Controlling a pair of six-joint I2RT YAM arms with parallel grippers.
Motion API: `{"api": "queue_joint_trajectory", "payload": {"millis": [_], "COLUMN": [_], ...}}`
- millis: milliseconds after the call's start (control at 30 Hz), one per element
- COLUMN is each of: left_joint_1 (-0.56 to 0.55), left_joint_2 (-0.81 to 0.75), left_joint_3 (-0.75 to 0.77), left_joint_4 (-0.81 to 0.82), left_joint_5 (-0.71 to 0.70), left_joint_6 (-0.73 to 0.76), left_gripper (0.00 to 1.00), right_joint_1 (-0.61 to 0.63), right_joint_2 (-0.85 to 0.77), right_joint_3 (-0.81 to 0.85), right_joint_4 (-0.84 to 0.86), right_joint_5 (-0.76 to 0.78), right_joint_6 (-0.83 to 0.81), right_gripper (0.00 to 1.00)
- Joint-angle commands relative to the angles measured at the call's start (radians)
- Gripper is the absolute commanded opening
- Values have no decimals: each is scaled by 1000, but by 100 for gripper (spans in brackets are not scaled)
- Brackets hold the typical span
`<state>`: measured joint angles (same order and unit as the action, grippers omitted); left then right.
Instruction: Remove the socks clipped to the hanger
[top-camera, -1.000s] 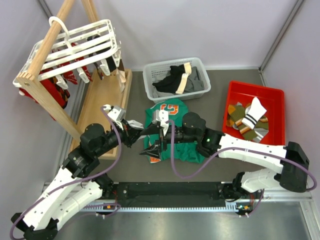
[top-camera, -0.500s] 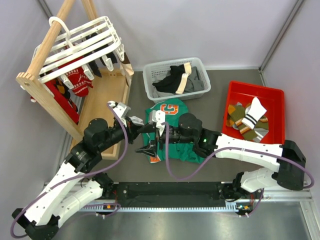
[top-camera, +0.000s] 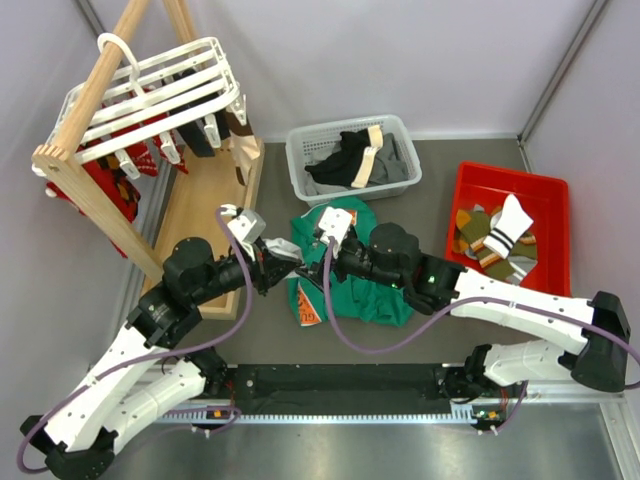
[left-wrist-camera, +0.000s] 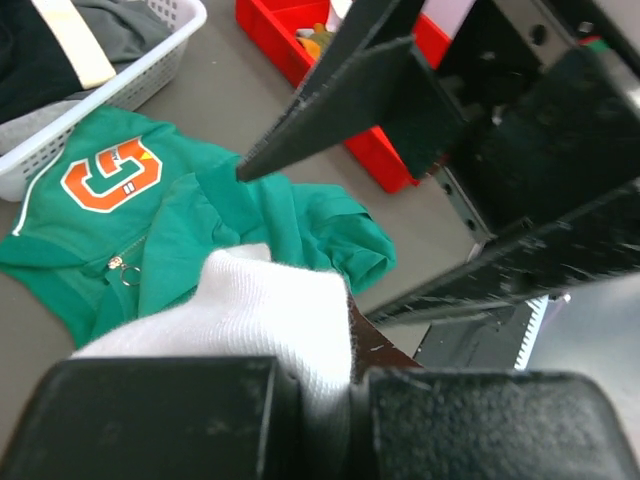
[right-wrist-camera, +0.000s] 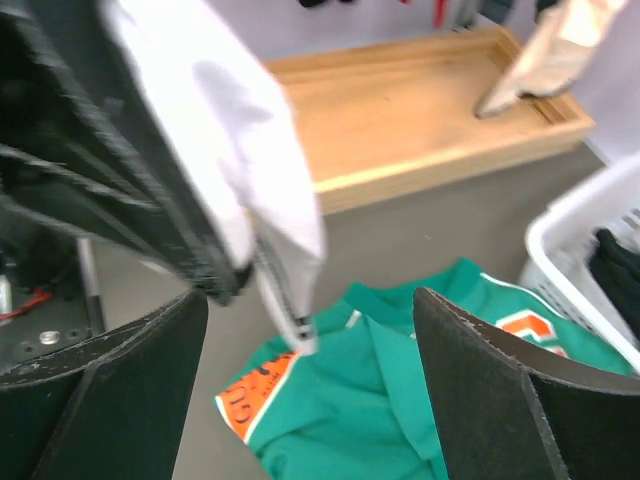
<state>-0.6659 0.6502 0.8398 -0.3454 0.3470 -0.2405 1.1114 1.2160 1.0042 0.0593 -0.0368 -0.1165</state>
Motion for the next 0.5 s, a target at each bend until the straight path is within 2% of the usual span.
{"api": "queue_joint_trajectory", "payload": {"millis": [0,133,233,467], "left_joint_1": [-3,-3,-3,-3], "left_joint_2": [-9,-9,-6,2], "left_joint_3": [56,73,82,94], "left_joint_4": [43,37,36,39], "left_joint_5": [69,96,124,184], "left_joint_6": [10,17,20,9], "left_gripper": [0,0,0,0], "right_joint_1": [-21,-44,-65,-91], "right_joint_2": [5,22,42,92], "right_joint_3": [53,43,42,17], "right_joint_4": [2,62,105,237], "right_joint_5": [78,66,-7,-127], "right_joint_6": [-37,-28,-32,-52], "right_gripper": [83,86,92,92]}}
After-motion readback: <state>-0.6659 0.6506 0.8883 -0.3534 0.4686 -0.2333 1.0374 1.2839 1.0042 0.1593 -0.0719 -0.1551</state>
